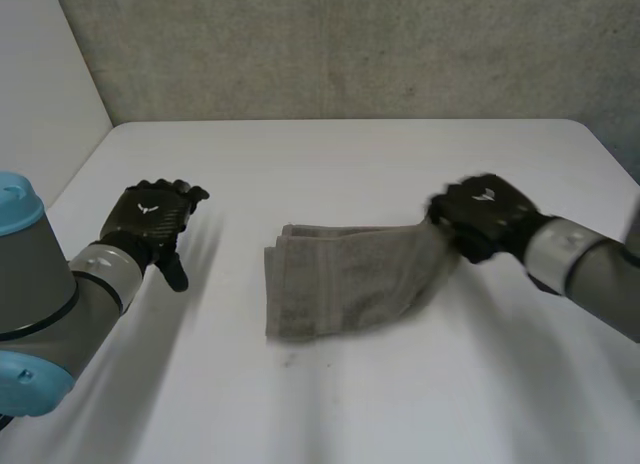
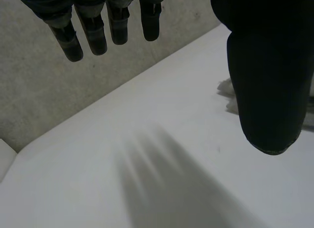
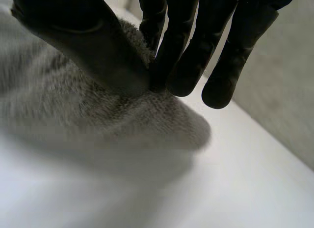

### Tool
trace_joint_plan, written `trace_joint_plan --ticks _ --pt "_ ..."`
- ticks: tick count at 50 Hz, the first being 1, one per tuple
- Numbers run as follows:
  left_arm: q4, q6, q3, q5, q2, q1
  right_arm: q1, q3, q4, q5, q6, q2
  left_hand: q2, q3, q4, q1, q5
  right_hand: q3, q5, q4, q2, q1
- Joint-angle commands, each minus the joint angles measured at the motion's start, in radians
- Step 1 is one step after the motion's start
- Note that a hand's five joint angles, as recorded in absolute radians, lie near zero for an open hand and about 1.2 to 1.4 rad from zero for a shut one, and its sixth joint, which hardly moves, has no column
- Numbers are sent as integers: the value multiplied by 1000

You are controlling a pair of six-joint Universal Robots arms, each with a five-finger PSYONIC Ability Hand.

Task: Fold the towel.

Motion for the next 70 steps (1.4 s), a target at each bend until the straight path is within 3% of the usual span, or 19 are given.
trace_joint_plan --ticks 1,6,13,14,15,16,17,23,28,36,44,56,62,67,70 --pt "0 -9 5 0 22 7 328 -318 18 12 158 171 21 24 22 20 12 59 53 54 60 145" --pt "0 -35 5 -1 23 15 489 -465 38 13 180 323 21 24 22 20 12 59 53 54 60 145" --pt "-3 -48 4 -1 26 18 569 -565 169 50 154 466 24 27 25 23 15 59 53 54 60 145" --pt "-1 -48 5 -1 31 18 569 -576 196 74 140 474 21 24 22 20 12 -149 -155 -154 -149 -63" --pt "-1 -48 5 -1 31 18 569 -576 196 75 140 474 21 24 22 20 12 -151 -157 -156 -151 -65" --pt "-1 -49 8 -1 32 16 566 -576 213 105 126 463 24 27 25 23 15 -802 -809 -808 -802 -717" --pt "-1 -49 14 -1 32 15 560 -570 219 131 123 441 24 27 25 23 15 -1162 -1169 -1168 -1162 -1077" --pt "-1 -51 48 -4 32 -2 517 -508 213 190 161 327 24 27 25 23 15 -1162 -1169 -1168 -1162 -1077" --pt "-15 -118 102 -6 20 -59 413 -371 118 199 302 174 27 30 28 26 18 -1162 -1169 -1168 -1162 -1077" --pt "-47 -196 111 -11 -63 -135 341 -308 73 196 444 147 36 38 37 35 27 -1162 -1169 -1168 -1162 -1077" --pt "-75 -227 96 -78 -176 -179 350 -361 86 207 407 290 33 36 34 32 24 -1162 -1169 -1168 -1162 -1077" --pt "-75 -225 122 -83 -259 -211 372 -377 92 253 258 397 27 30 28 26 18 -1162 -1169 -1168 -1162 -1077" --pt "-87 -224 146 -84 -193 -222 370 -390 95 280 220 327 24 27 25 23 15 -1162 -1169 -1168 -1162 -1077" --pt "-118 -224 165 -84 -103 -215 356 -383 90 289 234 180 18 21 19 17 9 -1162 -1169 -1168 -1162 -1077" --pt "-147 -225 185 -84 -29 -208 346 -387 90 337 273 87 12 15 14 11 3 -1162 -1169 -1168 -1162 -1077"
